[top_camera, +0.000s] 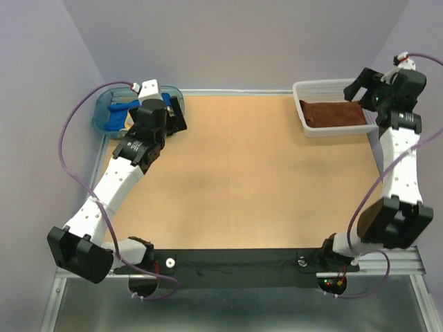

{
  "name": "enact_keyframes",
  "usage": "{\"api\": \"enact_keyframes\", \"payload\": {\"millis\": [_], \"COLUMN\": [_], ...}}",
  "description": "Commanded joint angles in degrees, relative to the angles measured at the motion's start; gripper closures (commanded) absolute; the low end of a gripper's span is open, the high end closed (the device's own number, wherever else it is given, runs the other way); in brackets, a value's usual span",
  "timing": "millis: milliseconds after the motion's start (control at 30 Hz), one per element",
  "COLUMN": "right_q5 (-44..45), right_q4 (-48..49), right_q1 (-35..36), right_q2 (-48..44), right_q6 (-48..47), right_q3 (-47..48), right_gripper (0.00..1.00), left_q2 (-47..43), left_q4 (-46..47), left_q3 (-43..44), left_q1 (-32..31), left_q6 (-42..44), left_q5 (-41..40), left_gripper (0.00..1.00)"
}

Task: Fold and stack the towels
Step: Grab crumpled towel

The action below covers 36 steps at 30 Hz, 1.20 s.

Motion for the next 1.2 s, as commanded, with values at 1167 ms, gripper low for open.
{"api": "enact_keyframes", "payload": {"millis": [1167], "right_q5": [16.8], "right_q4": [19.3], "right_q1": [21.5], "right_q2": [-36.4], "right_q6": [1.9], "right_q3": [-40.0], "right_gripper": [0.0], "left_q2": [63.9], "left_q4": [-17.0], "left_q3": [47.8], "left_q1": [27.4], "left_q6": [-5.6], "left_q5": [6.7], "left_gripper": [0.2]}}
